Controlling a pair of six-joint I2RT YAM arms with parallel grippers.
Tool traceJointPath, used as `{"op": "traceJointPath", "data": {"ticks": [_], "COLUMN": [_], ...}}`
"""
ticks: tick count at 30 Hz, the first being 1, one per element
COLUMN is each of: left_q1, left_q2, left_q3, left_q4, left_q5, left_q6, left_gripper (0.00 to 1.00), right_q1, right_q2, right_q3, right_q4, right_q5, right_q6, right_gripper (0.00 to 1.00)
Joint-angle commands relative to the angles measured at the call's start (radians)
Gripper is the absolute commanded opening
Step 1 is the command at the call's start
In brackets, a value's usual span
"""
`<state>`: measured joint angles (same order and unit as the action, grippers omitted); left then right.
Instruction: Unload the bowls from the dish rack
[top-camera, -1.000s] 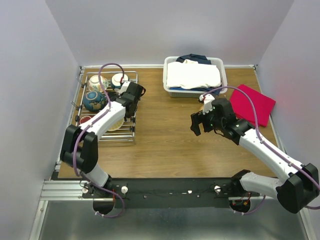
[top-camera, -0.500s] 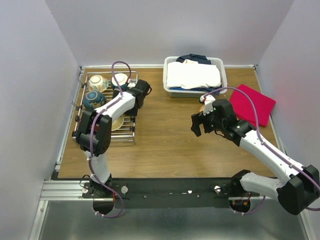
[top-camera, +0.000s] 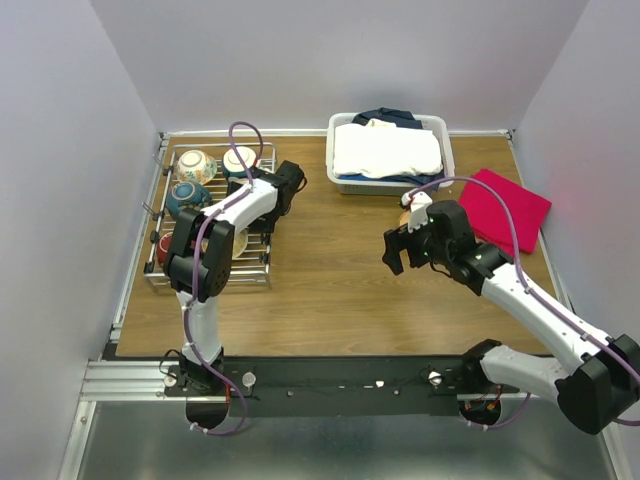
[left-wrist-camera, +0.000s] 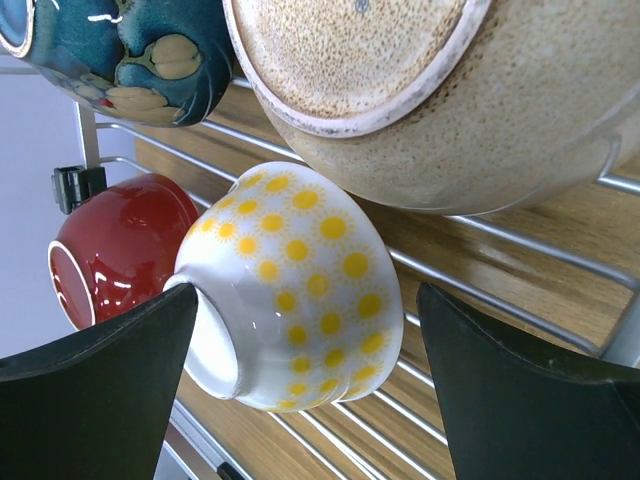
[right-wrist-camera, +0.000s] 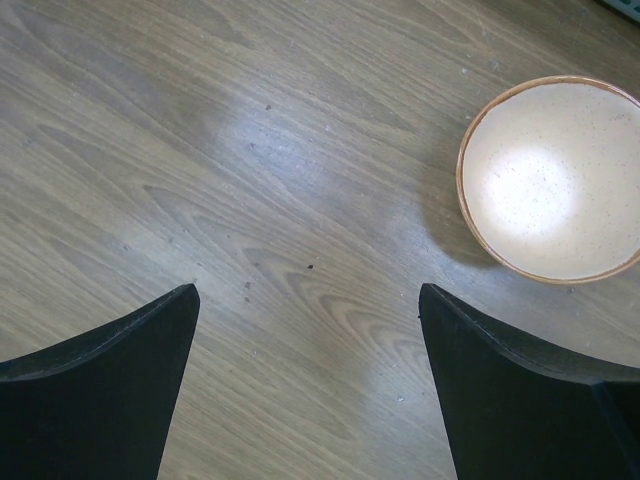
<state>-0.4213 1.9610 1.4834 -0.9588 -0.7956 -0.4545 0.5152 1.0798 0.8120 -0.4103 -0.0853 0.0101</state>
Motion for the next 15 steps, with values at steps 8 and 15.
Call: {"op": "traceJointPath", "data": {"ticks": [8,15], "left_q1": [-0.007,-0.007], "left_q2": [0.096,0.113], "left_q3": [0.026,0.021], "left_q4": [-0.118,-0.135], "left_q5": [-0.031,-0.024], "left_q6": [-0.085,-0.108], "left_gripper": [0.99,0.97], "right_q1": [0.002,0.002], "right_q2": [-0.057,-0.075], "right_q3": [-0.036,-0.048], "right_q4": [0.048,0.062], "right_q5": [-0.044,-0.045], "right_q6": [-0.001,-0.001], "right_gripper": [0.98,0.99]}}
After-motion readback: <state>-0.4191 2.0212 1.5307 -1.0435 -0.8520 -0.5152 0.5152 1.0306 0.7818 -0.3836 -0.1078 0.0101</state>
